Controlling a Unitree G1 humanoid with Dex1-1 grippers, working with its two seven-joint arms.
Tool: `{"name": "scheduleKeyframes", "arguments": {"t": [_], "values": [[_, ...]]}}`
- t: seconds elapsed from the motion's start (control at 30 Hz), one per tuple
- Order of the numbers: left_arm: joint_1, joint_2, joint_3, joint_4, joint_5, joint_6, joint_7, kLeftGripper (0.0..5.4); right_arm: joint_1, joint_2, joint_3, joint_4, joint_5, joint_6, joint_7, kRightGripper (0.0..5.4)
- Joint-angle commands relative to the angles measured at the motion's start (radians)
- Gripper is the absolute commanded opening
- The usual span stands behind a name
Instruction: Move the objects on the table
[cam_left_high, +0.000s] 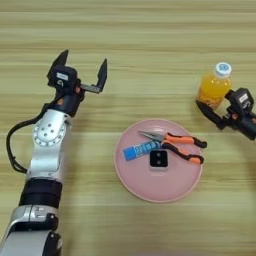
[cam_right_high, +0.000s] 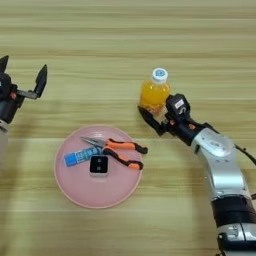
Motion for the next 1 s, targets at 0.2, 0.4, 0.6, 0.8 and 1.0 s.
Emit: {"name": "scheduleKeyframes", "arguments": {"t": [0.2,0.4,0.6,0.8,1.0], "values": [[-0.048,0.012,0.023,0.152,0.033,-0.129,0.062,5.40,0.039,-0.066,-0.017,-0.009,0.034,-0.038,0.103,3.46],[-0.061,0.015,0.026,0.195,0.026,-0.162,0.066,5.40,0.056,-0.087,-0.017,0.021,0.023,-0.062,0.131,3.46],[-0.064,0.015,0.026,0.206,0.022,-0.169,0.063,5.40,0.055,-0.082,-0.012,0.062,0.015,-0.083,0.136,3.46],[-0.064,0.018,0.028,0.206,0.021,-0.177,0.065,5.40,0.053,-0.076,-0.006,0.093,0.010,-0.091,0.138,3.46],[-0.064,0.020,0.029,0.207,0.019,-0.178,0.063,5.40,0.050,-0.074,-0.004,0.119,0.006,-0.102,0.136,3.46]]}}
